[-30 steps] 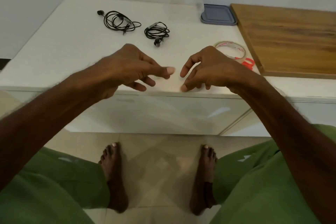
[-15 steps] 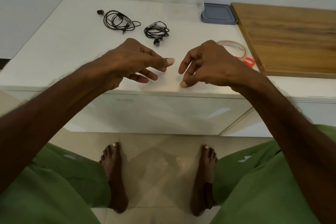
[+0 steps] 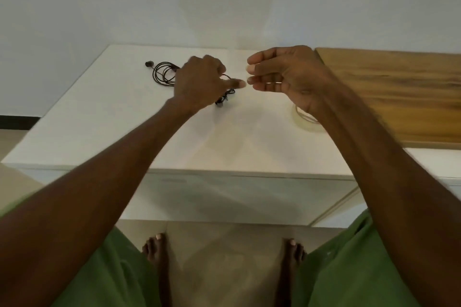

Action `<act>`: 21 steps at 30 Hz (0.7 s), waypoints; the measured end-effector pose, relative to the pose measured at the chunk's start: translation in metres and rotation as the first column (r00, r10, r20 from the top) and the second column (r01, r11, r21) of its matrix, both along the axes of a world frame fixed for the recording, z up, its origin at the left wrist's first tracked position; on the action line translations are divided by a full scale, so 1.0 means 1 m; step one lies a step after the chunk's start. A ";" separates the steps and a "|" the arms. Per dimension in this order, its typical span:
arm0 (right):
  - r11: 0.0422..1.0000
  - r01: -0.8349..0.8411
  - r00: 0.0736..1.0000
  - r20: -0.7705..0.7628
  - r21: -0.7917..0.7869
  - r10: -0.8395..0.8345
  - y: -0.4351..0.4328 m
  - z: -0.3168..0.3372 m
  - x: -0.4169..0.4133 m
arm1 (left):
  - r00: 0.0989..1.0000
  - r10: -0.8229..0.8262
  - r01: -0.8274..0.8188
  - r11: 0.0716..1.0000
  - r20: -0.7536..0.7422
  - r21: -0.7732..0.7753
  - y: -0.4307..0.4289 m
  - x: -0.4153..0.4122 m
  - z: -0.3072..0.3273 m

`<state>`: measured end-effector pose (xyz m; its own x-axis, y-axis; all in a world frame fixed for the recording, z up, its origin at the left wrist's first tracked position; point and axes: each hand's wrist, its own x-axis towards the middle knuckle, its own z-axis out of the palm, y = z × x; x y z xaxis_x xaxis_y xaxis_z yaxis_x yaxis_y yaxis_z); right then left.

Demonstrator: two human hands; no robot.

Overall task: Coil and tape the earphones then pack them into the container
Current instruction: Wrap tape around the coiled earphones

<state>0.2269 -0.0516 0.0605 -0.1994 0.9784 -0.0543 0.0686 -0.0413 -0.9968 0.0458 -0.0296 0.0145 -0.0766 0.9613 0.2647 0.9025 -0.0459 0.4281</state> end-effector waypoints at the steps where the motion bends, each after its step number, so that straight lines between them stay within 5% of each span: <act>1: 1.000 0.021 1.000 -0.001 -0.003 -0.021 0.006 -0.001 -0.003 | 0.998 -0.007 0.007 1.000 -0.067 -0.009 0.003 0.008 -0.005; 6: 0.993 0.063 0.989 -0.126 -0.098 -0.075 0.032 -0.005 -0.008 | 0.983 0.140 -0.116 0.977 -0.123 0.179 0.024 0.018 -0.007; 13: 0.990 0.007 0.991 -0.131 -0.139 -0.026 0.054 -0.015 0.004 | 0.962 -0.251 0.215 0.938 -0.106 -0.273 0.061 -0.015 0.003; 21: 0.993 0.000 0.987 -0.161 -0.119 -0.019 0.059 -0.013 0.002 | 0.931 -0.295 0.264 0.951 -0.215 -0.162 0.068 -0.021 -0.003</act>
